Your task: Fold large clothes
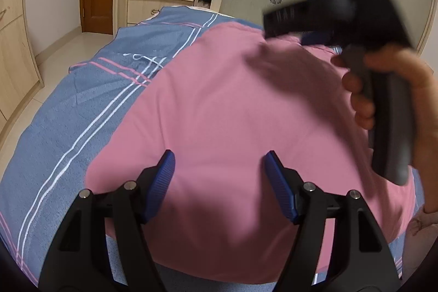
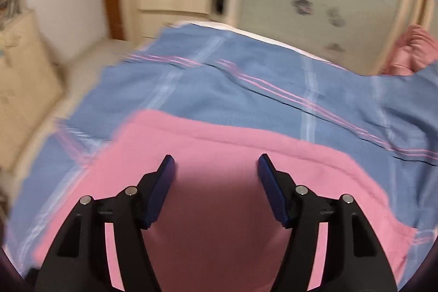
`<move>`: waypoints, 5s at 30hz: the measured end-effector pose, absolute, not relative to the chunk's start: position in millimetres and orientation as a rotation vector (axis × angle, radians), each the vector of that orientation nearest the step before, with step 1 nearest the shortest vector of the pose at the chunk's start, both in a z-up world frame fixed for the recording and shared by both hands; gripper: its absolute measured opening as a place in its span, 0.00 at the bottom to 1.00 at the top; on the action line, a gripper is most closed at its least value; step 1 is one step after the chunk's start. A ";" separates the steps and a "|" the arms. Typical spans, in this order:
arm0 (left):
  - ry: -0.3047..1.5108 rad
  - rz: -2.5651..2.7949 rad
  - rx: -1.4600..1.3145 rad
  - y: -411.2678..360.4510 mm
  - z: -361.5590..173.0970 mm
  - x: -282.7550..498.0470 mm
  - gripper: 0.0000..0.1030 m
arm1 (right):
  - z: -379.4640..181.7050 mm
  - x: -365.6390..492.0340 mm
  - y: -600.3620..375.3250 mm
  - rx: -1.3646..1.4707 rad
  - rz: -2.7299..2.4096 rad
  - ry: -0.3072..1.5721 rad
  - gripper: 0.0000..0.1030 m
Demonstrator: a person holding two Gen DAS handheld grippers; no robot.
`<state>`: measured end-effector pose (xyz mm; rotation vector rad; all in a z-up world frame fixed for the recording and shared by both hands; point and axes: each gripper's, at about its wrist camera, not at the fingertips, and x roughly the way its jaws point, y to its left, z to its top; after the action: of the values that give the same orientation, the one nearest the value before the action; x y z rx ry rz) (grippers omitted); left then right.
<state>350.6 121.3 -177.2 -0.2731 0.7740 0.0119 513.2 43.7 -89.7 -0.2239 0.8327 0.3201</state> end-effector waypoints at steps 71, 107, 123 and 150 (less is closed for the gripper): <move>0.787 -0.277 0.052 -83.7 -186.7 350.2 0.88 | -165.1 298.1 -292.3 0.050 0.172 0.842 0.70; 0.796 -0.342 -0.192 -50.6 -182.2 349.7 0.90 | -106.8 394.4 -318.3 0.238 0.115 0.631 0.59; 0.759 -0.229 -0.246 -6.1 -158.5 345.7 0.90 | -146.3 407.9 -308.9 0.176 0.039 0.753 0.46; 0.791 0.040 -0.407 106.3 -149.2 327.6 0.93 | -151.7 494.8 -77.5 -0.119 0.068 0.795 0.66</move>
<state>327.6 106.3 -149.2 -0.4066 0.7914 0.0403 494.8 -77.5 -151.7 -0.1194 0.7953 0.0680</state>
